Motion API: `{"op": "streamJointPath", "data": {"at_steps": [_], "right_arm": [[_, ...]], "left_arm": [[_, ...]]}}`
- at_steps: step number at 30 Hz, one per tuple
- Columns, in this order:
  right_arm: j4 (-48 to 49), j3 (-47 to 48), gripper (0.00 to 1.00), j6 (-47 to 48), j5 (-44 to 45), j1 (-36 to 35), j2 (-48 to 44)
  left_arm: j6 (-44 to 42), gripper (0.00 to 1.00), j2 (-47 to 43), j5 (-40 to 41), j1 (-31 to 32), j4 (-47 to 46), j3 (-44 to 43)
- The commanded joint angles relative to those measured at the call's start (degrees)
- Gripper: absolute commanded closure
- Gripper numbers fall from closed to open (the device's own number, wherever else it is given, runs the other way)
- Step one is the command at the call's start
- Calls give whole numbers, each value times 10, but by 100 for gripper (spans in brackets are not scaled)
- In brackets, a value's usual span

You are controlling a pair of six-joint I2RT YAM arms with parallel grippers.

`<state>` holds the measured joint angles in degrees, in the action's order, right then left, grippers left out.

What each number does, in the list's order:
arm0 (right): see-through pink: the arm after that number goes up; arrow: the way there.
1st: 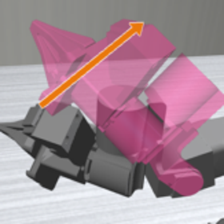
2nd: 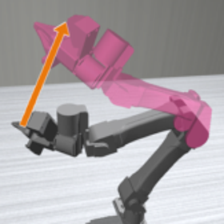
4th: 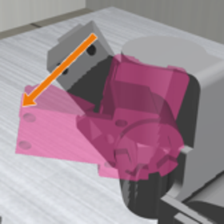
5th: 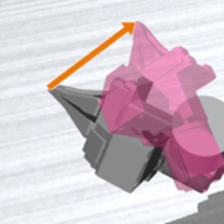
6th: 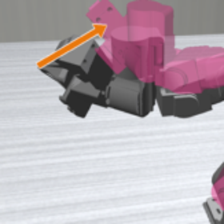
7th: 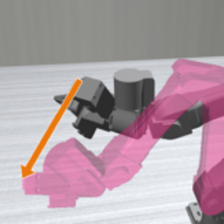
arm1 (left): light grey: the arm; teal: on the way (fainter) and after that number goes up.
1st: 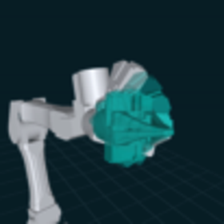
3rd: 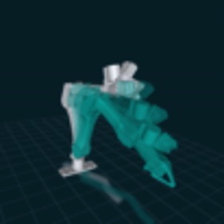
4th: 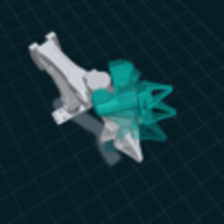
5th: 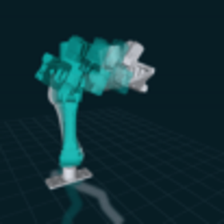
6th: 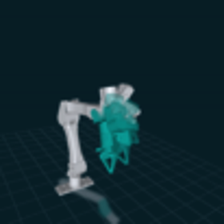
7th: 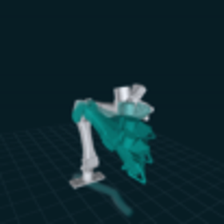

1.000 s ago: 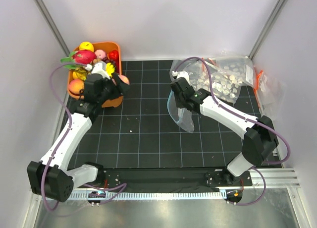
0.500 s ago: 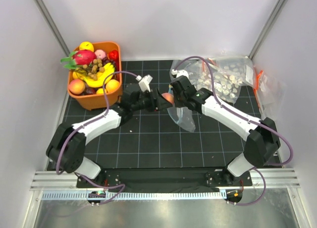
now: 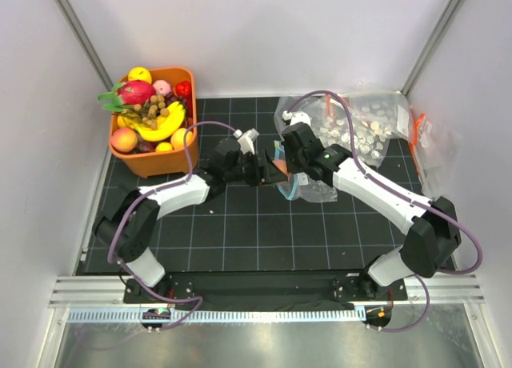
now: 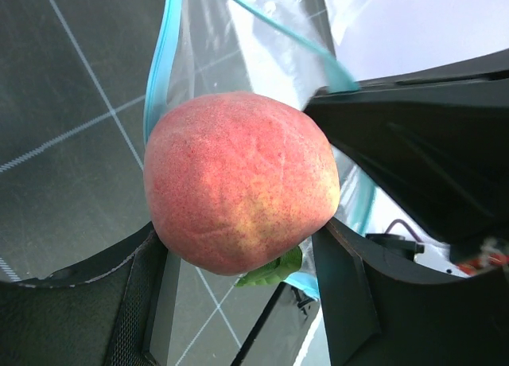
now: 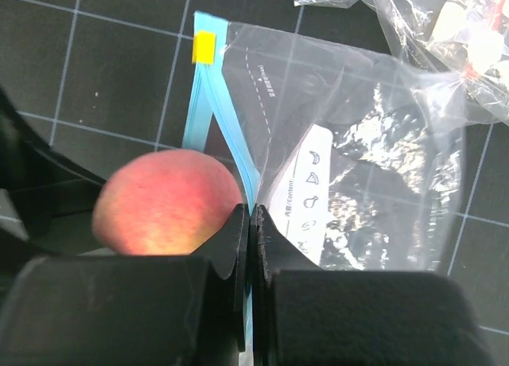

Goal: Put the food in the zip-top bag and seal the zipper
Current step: Place the fake fruit in the zipper food storage bag.

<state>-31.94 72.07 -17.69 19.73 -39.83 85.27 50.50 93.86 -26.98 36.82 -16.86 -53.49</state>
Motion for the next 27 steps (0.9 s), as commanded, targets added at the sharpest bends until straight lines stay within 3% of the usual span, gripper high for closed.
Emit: {"op": "streamJointPath", "data": {"at_steps": [1,9,15,23,27], "right_arm": [[20,-2,99,3,-10,-6,-28],[45,-24,99,-8,-23,-6,-45],[91,-69,99,-44,-15,-5,-58],[165,-144,99,-124,-32,15,-92],[189,-169,99,-151,-71,34,-97]], "left_arm": [[-10,69,16,-5,11,-5,-32],[-30,68,37,-4,26,20,-61],[-36,46,21,0,31,21,-64],[-54,25,-7,15,31,46,-58],[-61,21,-18,24,31,54,-52]]}}
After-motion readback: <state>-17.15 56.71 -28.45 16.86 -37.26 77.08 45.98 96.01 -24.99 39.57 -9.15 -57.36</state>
